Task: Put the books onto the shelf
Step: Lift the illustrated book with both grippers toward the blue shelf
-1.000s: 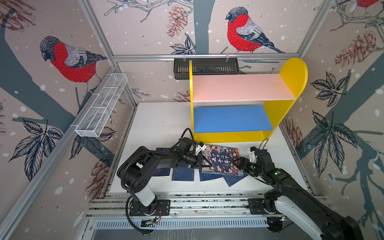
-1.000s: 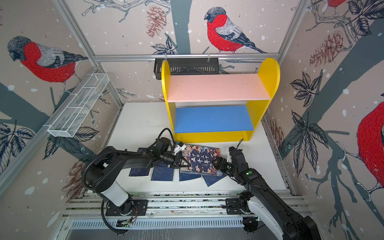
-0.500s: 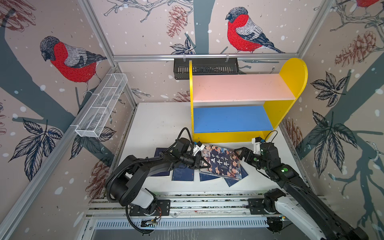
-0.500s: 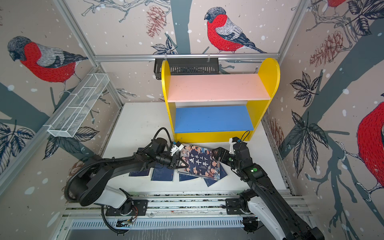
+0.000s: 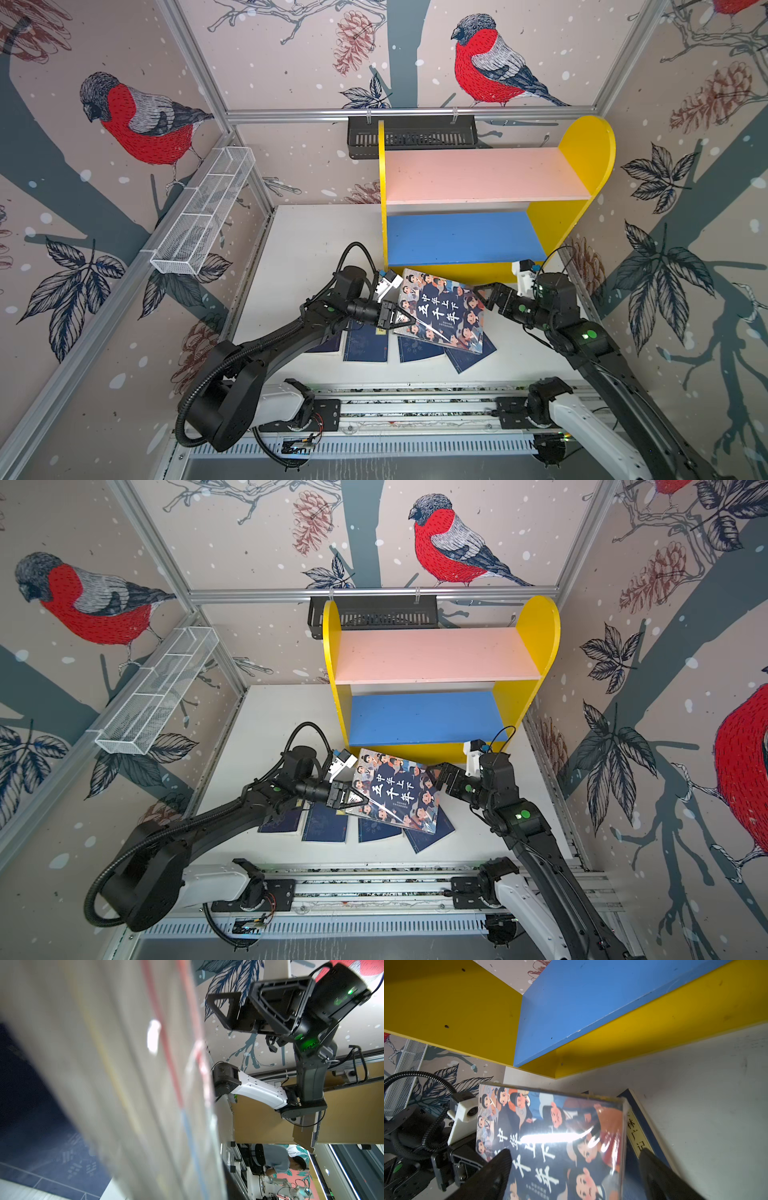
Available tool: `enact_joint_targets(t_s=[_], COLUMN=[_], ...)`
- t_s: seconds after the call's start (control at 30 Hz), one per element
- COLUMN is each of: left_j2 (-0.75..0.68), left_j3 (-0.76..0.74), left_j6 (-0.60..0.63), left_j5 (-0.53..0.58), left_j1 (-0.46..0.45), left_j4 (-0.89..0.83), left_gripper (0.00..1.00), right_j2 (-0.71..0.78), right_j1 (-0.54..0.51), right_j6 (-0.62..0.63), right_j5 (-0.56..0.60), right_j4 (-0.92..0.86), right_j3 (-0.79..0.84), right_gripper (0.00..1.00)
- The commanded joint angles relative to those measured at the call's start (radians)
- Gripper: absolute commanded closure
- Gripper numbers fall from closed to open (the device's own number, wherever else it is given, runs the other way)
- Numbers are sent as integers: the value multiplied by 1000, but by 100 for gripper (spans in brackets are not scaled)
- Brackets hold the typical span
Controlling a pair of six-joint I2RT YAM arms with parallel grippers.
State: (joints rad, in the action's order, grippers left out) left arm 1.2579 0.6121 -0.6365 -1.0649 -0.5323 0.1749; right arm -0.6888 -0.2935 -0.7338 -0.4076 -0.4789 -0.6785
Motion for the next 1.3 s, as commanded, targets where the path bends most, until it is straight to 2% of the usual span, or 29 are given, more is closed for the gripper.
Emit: enact_joint_targets(t_s=[0.0, 0.17, 0.33, 0.5, 0.63, 0.73, 0.87, 0.93, 1.03, 1.2, 1.27], left_j2=[-38, -77, -101, -107, -110, -106, -106, -103, -95, -81, -80], left_j3=[28, 44, 47, 57, 70, 70, 40, 42, 67, 76, 90], left_j6=[-19, -39, -92, -168, -210, -278, -478, -538, -542, -515, -481], left_j5=[-134, -199, -246, -288, -295, -295, -291, -283, -271, -244, -237], left_j1=[24, 44, 67, 87, 102, 104, 111, 114, 115, 117, 117], left_j4=[147, 149, 203, 301, 363, 444, 722, 792, 786, 746, 695], left_gripper=[100, 100, 100, 100, 100, 100, 100, 100, 100, 100, 100], right_j2=[21, 60, 103, 141, 156, 177, 210, 224, 227, 230, 229], right_j1=[7, 6, 7, 6, 6, 5, -5, -9, -18, -49, -63], right_j6=[3, -16, -23, -105, -134, -203, -303, -335, -364, -422, -424], right_j5=[-61, -163, -192, -327, -367, -414, -455, -466, -472, -451, -436], right_j4=[-22, -1, -31, 100, 135, 243, 386, 427, 469, 561, 570], right_j3=[-19, 11, 31, 59, 64, 89, 133, 143, 149, 166, 163], right_gripper=[4, 4, 4, 3, 3, 5, 15, 20, 26, 47, 48])
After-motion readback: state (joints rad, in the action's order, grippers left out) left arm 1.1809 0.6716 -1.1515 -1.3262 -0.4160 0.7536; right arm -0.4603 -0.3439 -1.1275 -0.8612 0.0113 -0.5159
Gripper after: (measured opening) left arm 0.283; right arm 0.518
